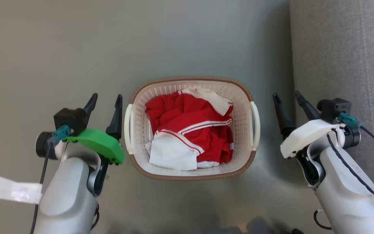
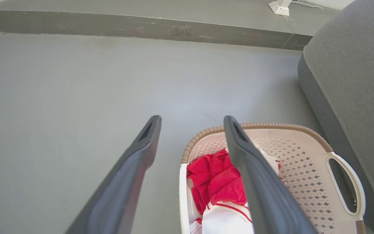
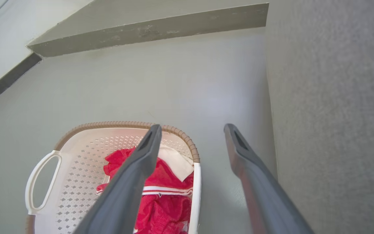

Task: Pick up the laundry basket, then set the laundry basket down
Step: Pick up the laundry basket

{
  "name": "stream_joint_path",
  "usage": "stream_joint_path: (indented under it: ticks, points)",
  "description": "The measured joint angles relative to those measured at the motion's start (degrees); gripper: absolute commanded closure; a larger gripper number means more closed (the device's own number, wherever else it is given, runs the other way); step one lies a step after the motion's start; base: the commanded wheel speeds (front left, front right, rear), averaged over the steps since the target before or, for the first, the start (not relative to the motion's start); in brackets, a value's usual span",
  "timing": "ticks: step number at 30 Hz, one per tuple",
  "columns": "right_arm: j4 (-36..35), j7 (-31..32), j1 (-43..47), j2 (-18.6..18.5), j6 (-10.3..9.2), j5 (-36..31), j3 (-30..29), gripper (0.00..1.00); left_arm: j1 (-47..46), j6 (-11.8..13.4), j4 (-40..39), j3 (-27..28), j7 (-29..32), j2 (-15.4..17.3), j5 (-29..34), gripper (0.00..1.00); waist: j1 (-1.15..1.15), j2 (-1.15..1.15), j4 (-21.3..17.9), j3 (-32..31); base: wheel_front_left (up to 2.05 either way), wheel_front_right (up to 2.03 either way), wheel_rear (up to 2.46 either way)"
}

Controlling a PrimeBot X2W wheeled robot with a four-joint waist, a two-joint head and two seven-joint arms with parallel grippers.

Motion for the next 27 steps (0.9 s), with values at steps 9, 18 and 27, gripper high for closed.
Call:
stream_joint_path:
  ticks: [9, 18, 27]
  points:
    - [6.44, 1.24, -4.55, 0.98, 0.53, 0.4, 1.42, 0.0, -6.13, -0.07, 6.71, -2.31, 0.58, -0.26, -1.92, 0.0, -0.01, 0.0, 0.35, 5.48, 0.0, 0.0, 0.0]
    - [13.0, 3.59, -8.95, 1.71, 1.03, 0.75, 3.2, 0.0, -10.99, -0.08, 13.67, -3.97, 2.65, -0.44, -4.78, 0.0, -0.01, 0.0, 0.5, 10.69, 0.0, 0.0, 0.0]
    - [17.51, 4.71, -12.59, 2.11, 1.52, 0.78, 5.03, 0.0, -14.94, -0.23, 17.95, -7.23, 3.87, -0.52, -6.31, 0.0, -0.01, 0.0, 0.15, 15.37, 0.0, 0.0, 0.0]
